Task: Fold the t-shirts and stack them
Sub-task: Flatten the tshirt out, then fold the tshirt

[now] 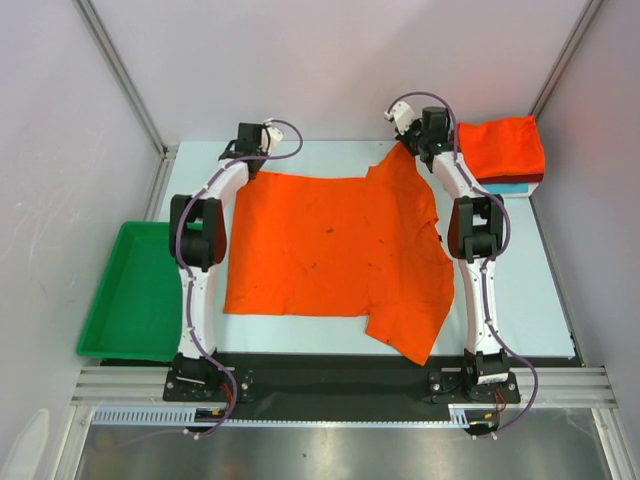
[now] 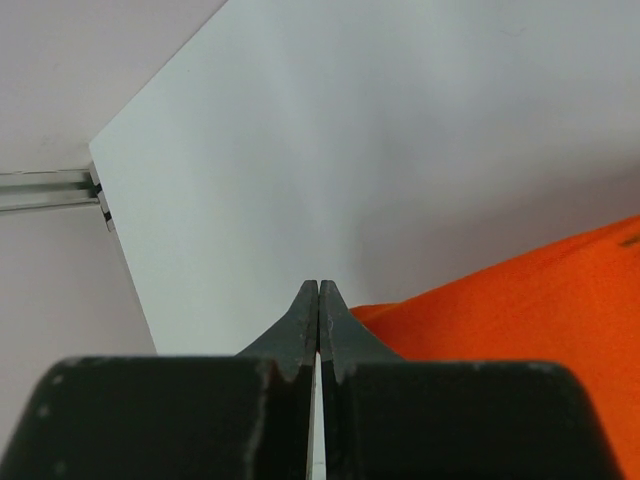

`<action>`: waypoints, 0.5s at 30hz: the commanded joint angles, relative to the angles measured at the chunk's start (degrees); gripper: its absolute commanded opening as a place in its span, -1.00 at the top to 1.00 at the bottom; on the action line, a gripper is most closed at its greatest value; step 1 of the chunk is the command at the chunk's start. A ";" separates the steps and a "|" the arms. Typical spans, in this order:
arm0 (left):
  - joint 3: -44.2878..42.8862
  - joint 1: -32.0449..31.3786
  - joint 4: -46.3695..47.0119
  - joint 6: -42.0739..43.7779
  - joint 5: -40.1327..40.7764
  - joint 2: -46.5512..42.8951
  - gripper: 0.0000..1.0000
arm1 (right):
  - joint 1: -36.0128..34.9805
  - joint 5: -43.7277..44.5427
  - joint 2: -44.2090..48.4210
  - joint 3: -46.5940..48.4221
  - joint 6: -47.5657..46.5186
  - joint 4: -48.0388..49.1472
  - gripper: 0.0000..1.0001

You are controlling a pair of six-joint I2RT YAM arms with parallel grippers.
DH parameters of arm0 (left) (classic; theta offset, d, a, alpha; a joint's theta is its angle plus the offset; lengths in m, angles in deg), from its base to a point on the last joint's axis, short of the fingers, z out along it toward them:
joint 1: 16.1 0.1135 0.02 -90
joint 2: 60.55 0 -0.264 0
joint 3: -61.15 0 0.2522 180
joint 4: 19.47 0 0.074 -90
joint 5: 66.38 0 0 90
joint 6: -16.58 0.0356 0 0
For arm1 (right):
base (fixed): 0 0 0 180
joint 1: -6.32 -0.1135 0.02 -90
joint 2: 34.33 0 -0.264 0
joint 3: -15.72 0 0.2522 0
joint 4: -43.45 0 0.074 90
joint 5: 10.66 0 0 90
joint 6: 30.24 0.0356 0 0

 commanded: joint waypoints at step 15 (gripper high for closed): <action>6.50 0.33 -3.78 -5.39 -10.97 -16.91 0.99 | 0.46 -3.31 21.43 -16.41 -0.19 -4.42 1.00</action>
